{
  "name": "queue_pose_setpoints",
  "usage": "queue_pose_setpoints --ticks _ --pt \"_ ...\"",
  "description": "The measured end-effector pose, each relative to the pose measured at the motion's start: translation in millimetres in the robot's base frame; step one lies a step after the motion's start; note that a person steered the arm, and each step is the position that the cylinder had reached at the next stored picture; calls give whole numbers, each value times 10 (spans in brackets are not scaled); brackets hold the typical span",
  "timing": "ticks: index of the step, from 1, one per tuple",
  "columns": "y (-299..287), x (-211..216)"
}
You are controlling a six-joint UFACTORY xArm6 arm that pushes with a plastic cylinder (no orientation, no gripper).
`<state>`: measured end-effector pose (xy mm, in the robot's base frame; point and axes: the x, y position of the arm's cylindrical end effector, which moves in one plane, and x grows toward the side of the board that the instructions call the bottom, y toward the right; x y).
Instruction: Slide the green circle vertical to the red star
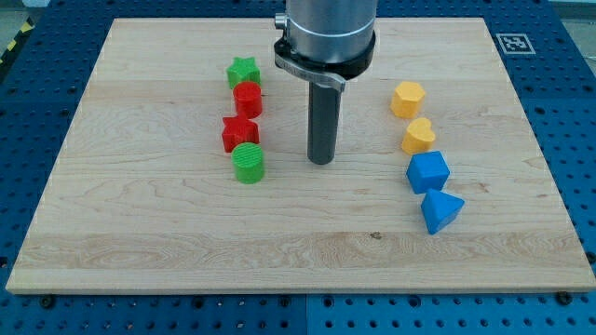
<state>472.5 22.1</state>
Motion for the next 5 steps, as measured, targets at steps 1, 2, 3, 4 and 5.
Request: queue_pose_setpoints --ticks 1,2,3,4,5 --pt "-101 97" --pt "-266 97" --pt "-416 97" --pt "-538 97" --pt "-640 97"
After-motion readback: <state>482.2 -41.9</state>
